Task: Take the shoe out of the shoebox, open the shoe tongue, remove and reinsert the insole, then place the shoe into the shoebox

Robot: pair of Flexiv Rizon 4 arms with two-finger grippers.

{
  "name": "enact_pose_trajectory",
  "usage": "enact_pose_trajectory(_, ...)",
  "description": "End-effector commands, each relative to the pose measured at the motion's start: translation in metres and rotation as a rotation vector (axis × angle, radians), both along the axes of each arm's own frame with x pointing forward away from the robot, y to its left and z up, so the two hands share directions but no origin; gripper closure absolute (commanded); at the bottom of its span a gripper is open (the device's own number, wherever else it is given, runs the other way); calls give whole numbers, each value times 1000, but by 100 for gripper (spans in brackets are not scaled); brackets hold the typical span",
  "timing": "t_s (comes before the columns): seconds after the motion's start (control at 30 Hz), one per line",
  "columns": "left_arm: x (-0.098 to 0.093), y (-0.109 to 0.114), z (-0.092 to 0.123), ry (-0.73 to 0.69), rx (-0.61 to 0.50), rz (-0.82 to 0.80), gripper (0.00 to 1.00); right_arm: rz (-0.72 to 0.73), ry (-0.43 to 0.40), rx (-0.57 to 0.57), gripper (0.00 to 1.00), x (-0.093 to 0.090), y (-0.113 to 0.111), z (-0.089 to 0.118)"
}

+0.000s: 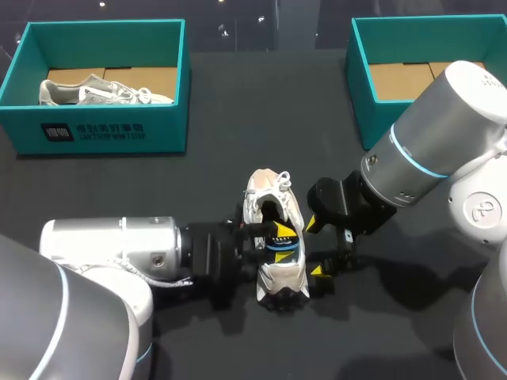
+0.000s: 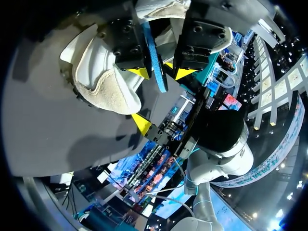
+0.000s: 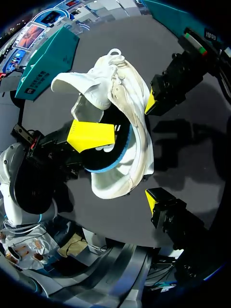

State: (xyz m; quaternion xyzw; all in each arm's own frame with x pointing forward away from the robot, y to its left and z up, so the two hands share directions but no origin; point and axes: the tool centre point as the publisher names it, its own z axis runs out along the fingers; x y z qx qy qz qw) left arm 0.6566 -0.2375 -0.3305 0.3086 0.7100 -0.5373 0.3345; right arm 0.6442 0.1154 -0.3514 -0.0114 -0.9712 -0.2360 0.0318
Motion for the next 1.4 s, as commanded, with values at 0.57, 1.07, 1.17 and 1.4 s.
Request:
enact_pose_trajectory(0.57,0,-1,-8,4,34,-13,100,-1,-3,0,0,-1,1,-1)
enact_pose_trajectory(1.07,25,-3,-29,4,97,44,100,-1,-3,0,0,-1,1,-1)
enact_pose_trajectory(1.17,20,-1,-25,18,91,37,100,-1,-3,0,0,-1,1,-1)
enact_pose_trajectory(1.4,10,7,-9,51,80,20,74,-1,-3,0,0,-1,1,-1)
